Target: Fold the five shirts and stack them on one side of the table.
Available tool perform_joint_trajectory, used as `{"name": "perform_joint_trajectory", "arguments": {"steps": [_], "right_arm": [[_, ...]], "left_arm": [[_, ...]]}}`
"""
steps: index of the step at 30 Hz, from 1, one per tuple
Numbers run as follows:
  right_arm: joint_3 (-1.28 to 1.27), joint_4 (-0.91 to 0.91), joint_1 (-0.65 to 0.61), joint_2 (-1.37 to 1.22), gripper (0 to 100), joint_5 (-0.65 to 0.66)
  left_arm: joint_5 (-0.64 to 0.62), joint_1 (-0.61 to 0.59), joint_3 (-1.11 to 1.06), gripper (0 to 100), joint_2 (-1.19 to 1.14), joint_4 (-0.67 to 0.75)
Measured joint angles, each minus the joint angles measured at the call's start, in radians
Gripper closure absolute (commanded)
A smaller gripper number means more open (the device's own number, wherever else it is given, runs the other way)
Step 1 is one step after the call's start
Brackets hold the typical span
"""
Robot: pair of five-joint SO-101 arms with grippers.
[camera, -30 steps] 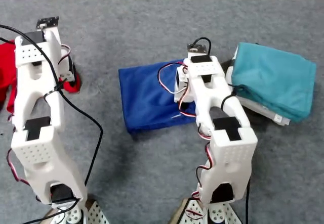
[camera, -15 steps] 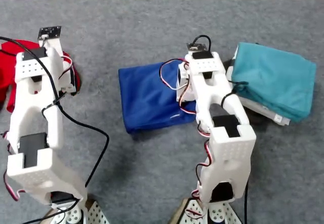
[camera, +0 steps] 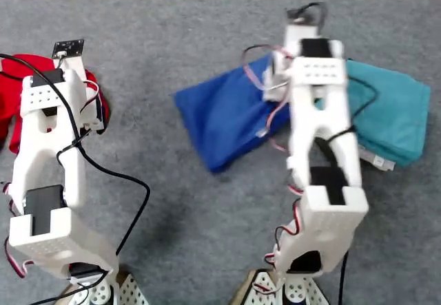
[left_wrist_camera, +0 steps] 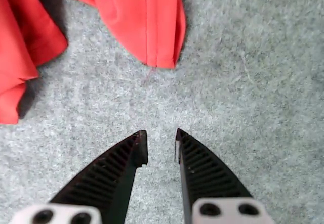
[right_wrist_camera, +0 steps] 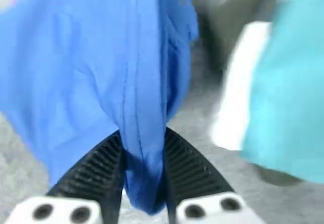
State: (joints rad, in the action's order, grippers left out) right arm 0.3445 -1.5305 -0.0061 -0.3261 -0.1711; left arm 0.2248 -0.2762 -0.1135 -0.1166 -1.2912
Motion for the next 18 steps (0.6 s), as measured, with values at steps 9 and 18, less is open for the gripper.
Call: {"name": "perform_joint_trajectory", "arguments": {"steps": [9, 18], "right_arm": [[0.189, -0.009, 0.245, 0.000, 99.5, 0.143], [0.213, 0.049, 0.433, 0.000, 99.5, 0.199]], "left_arm": [[0.000, 0.000, 0.000, 89, 0.000, 0.000], [0.000, 0.000, 0.000, 89, 0.000, 0.000]]}}
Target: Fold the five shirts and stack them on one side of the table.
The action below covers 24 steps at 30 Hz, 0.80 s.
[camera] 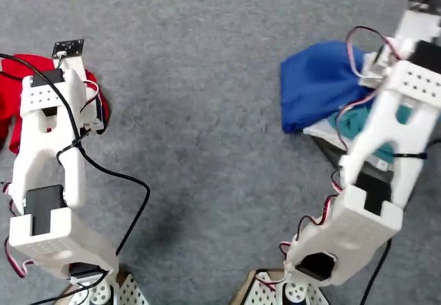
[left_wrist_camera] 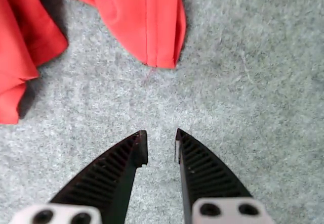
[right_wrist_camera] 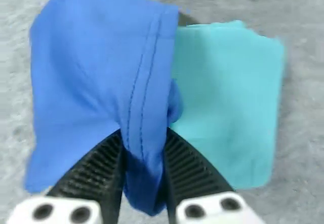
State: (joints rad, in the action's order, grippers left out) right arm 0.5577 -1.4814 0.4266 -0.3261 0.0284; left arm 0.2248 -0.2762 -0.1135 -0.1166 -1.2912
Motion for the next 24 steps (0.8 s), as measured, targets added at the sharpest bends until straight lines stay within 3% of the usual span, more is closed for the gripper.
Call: {"name": "perform_joint_trajectory", "arguments": {"steps": [13, 24], "right_arm": [[0.110, 0.014, 0.107, 0.000, 99.5, 0.038], [0.150, -0.127, 0.209, 0.000, 99.5, 0.100]], "left_arm": [[0.000, 0.000, 0.000, 89, 0.000, -0.012], [0.000, 0.021, 0.000, 89, 0.000, -0.012]]}}
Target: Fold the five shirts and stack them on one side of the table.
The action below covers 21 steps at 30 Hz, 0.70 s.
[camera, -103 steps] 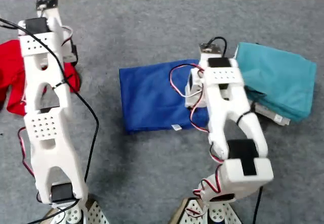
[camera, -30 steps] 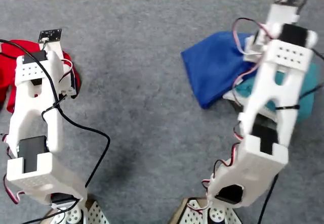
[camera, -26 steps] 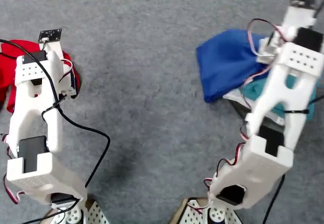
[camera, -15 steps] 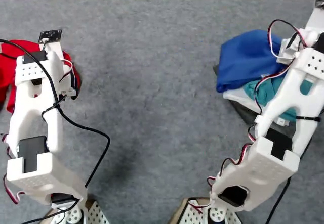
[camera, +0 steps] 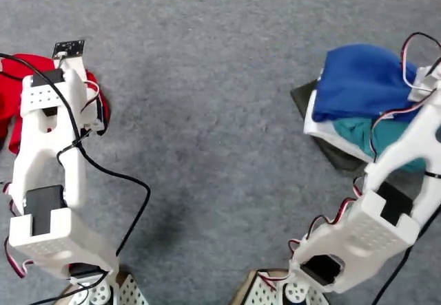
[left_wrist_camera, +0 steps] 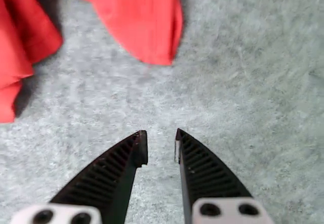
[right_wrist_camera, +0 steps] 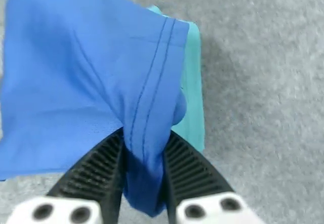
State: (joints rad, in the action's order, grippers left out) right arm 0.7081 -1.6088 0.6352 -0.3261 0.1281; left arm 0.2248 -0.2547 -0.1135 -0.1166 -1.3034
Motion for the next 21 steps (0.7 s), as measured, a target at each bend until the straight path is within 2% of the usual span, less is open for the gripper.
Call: {"name": "perform_joint_trajectory", "arguments": {"steps": [12, 21], "right_arm": [[0.000, -0.055, 0.043, 0.000, 99.5, 0.041], [0.000, -0.055, 0.081, 0.000, 99.5, 0.041]], "left_arm": [[-0.018, 0.112, 0.000, 89, 0.000, 0.000], [-0.018, 0.115, 0.000, 89, 0.000, 0.000]]}}
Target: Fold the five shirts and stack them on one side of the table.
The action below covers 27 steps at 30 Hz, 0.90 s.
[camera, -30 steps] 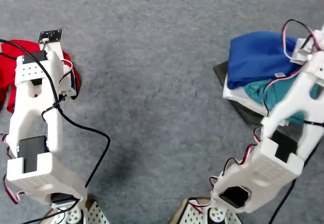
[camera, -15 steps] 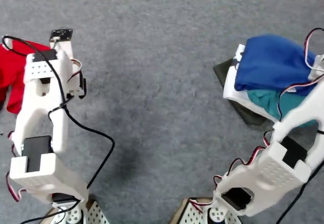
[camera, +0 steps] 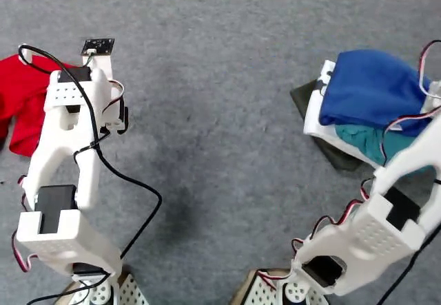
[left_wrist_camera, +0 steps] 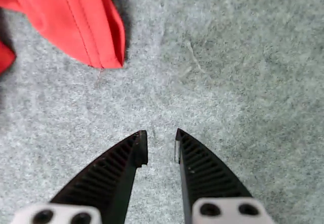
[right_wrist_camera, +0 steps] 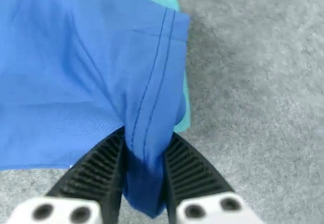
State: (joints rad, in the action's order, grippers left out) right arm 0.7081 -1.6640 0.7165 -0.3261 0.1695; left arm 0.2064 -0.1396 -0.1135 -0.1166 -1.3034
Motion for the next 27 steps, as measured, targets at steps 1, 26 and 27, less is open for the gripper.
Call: {"name": "perform_joint_trajectory", "arguments": {"steps": [1, 26, 27], "right_arm": [[0.000, 0.000, 0.008, 0.000, 99.5, 0.000], [0.000, -0.081, 0.020, 0.002, 58.7, 0.172], [0.000, -0.081, 0.021, 0.002, 56.0, 0.172]], "left_arm": [[0.000, 0.000, 0.000, 89, 0.000, 0.000], [0.000, 0.000, 0.000, 89, 0.000, 0.000], [0.000, 0.000, 0.000, 89, 0.000, 0.000]]}}
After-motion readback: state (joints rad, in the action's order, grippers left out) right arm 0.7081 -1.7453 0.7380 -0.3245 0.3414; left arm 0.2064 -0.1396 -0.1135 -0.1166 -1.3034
